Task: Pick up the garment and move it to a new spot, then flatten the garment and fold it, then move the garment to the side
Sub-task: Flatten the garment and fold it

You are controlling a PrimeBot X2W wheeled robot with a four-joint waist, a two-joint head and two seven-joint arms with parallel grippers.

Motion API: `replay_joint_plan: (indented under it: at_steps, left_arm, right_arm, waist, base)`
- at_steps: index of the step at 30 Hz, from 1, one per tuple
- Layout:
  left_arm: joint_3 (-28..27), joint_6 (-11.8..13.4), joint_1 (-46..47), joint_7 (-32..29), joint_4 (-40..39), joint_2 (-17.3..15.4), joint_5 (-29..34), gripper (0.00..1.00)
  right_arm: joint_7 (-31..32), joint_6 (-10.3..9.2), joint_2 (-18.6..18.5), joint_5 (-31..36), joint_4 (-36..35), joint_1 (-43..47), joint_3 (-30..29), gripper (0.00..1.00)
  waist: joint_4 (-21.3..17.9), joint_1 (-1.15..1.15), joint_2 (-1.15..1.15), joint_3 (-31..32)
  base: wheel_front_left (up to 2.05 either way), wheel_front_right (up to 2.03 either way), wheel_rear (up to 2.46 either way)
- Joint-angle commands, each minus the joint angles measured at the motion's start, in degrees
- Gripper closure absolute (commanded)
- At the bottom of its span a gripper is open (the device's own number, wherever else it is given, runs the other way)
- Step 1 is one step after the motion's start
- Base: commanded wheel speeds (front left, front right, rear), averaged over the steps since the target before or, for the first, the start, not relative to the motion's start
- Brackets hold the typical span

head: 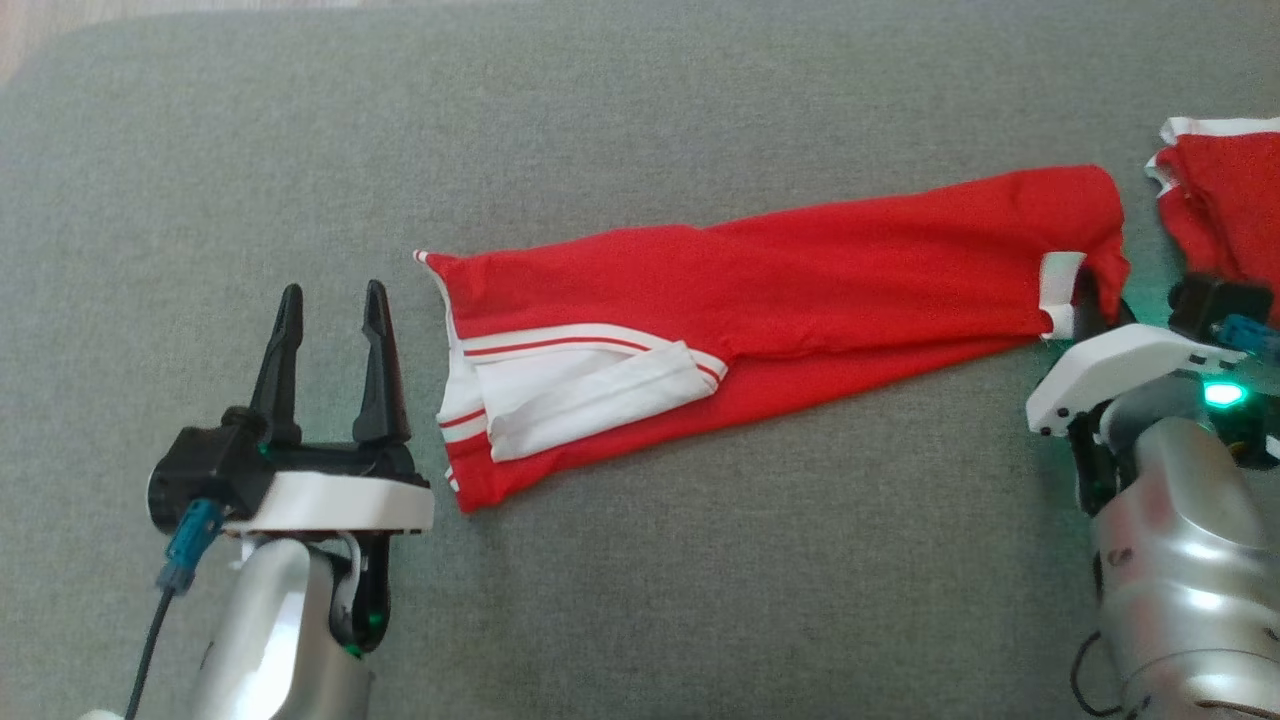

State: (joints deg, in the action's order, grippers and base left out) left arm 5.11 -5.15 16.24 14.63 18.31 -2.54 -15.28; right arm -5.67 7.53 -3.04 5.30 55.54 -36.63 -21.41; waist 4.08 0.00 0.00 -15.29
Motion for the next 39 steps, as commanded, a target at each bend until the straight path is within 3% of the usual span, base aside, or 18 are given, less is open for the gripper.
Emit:
replay_joint_plan:
  at_steps: [1, 9, 13, 17, 28, 39]
  left_arm:
    - [-2.3, -0.4, 1.9, 0.4, -1.6, -0.5, 0.4, 0.0]
    - [-3.7, -0.4, 0.1, 0.4, -1.8, -0.4, 0.2, 0.0]
    - [-3.3, -0.6, -0.3, 0.4, -1.9, -0.4, 0.3, 0.0]
    - [-3.5, -0.5, -0.6, 0.4, -2.1, -0.3, 0.1, 0.0]
    - [-3.2, 0.0, -1.9, 0.4, -2.0, -0.3, 0.2, 0.0]
    - [-3.0, 0.1, -3.2, 0.4, -1.7, -0.3, 0.8, 0.0]
  right_arm:
    - [-1.4, -0.04, -0.2, 1.8, -1.7, -0.5, 0.1, 1.0]
    - [-2.2, -0.04, -3.7, 5.9, -9.3, 0.9, -5.6, 1.0]
    - [-1.9, -0.04, -4.0, 5.5, -13.3, 2.3, -7.4, 1.0]
    - [-1.2, -0.04, -2.7, 3.2, -18.2, 4.7, -5.1, 1.0]
    - [1.9, -0.04, 0.1, -7.2, -30.4, 9.6, 10.2, 1.0]
    - [2.8, -0.04, 0.1, -21.4, -32.3, 13.9, 31.9, 1.0]
  waist:
    - [-0.5, 0.0, 0.0, 0.8]
    - [-2.3, 0.0, 0.0, 3.9]
    - [-2.3, 0.0, 0.0, 4.6]
    - [-2.2, 0.0, 0.0, 5.7]
    - [-0.4, 0.0, 0.0, 8.7]
    - [2.6, 0.0, 0.0, 12.1]
  base:
    - [0.0, 0.0, 0.0]
    - [0.0, 0.0, 0.0]
    - [0.0, 0.0, 0.0]
    - [0.0, 0.0, 0.0]
    - [0.0, 0.0, 0.0]
    - [0.0, 0.0, 0.0]
